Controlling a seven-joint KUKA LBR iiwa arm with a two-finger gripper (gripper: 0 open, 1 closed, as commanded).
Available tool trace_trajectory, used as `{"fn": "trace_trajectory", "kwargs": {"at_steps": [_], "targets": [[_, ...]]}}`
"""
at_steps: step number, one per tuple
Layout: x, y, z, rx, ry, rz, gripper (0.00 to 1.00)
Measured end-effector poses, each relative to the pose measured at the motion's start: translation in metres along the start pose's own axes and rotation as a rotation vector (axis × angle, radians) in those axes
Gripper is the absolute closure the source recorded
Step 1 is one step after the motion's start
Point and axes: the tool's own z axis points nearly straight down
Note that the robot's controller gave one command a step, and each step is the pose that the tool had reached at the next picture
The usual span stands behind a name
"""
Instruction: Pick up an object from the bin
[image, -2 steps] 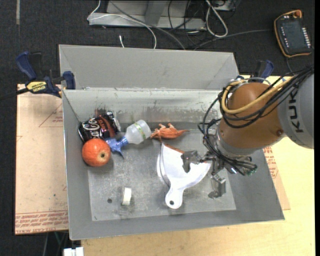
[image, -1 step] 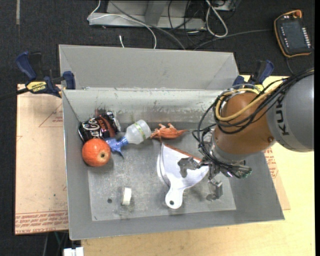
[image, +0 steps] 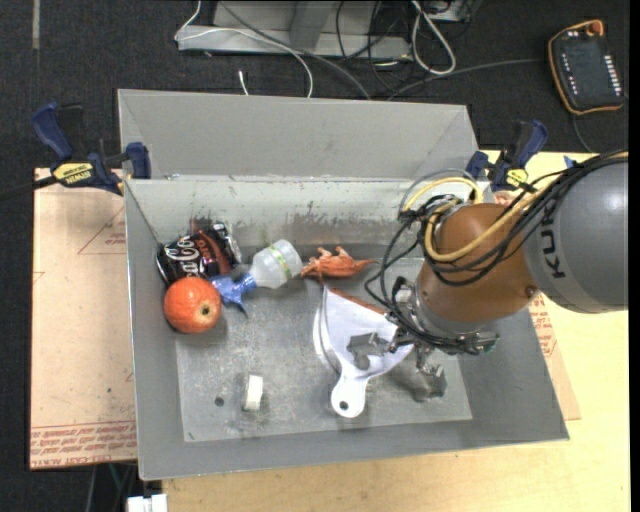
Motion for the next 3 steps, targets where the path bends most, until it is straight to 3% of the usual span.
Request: {"fn": "trace_trajectory", "kwargs": {"at_steps": [1, 3], "targets": [[-0.04, 0.032, -0.002, -0.001, -0.001, -0.234, 1.0], [-0.04, 0.032, -0.014, -0.001, -0.003, -0.23, 1.0]]}}
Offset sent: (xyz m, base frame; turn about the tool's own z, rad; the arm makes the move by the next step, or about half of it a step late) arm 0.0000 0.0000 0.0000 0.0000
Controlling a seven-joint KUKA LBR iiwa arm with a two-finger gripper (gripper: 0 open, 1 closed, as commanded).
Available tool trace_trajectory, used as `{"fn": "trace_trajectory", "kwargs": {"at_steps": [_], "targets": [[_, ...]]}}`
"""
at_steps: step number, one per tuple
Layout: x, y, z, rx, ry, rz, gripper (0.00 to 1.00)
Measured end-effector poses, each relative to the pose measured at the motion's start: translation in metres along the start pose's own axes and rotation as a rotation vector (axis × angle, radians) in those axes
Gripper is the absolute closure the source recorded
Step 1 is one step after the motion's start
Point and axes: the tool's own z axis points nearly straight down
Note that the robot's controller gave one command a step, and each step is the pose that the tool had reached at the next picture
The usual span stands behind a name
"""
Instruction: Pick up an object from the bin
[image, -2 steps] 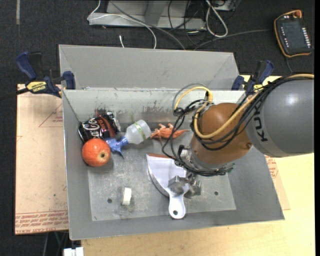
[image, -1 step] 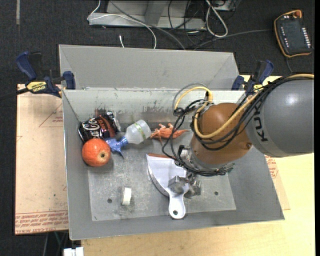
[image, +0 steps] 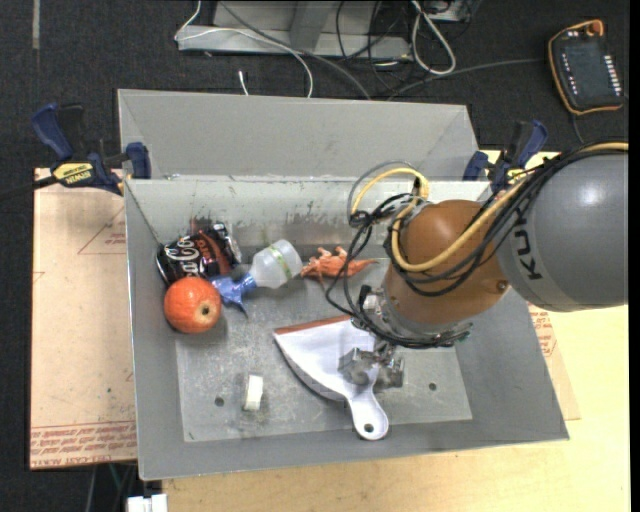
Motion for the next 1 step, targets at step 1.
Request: {"fn": "trace_trajectory", "kwargs": {"at_steps": [1], "targets": [[-0.0004, 0.0004, -0.0116, -0.001, 0.0, 0.002, 1.0]]}}
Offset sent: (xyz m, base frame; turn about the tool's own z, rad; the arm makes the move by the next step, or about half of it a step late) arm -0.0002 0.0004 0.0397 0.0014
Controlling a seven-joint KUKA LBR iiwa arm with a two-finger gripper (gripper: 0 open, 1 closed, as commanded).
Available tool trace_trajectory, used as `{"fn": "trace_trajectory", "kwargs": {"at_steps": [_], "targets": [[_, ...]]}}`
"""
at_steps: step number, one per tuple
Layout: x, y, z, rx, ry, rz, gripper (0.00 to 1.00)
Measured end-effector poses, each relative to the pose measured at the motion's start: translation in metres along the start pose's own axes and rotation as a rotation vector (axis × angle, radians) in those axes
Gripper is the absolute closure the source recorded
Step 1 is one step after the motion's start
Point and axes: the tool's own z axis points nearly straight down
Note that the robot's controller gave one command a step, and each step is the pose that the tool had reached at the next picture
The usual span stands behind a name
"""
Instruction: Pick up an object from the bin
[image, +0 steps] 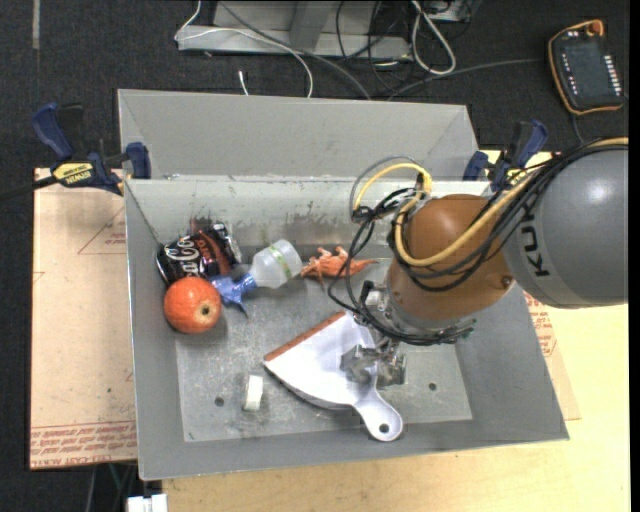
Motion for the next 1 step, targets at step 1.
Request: {"fn": "trace_trajectory", "kwargs": {"at_steps": [1], "targets": [[-0.0005, 0.0004, -0.0139, -0.001, 0.0, 0.002, 1.0]]}}
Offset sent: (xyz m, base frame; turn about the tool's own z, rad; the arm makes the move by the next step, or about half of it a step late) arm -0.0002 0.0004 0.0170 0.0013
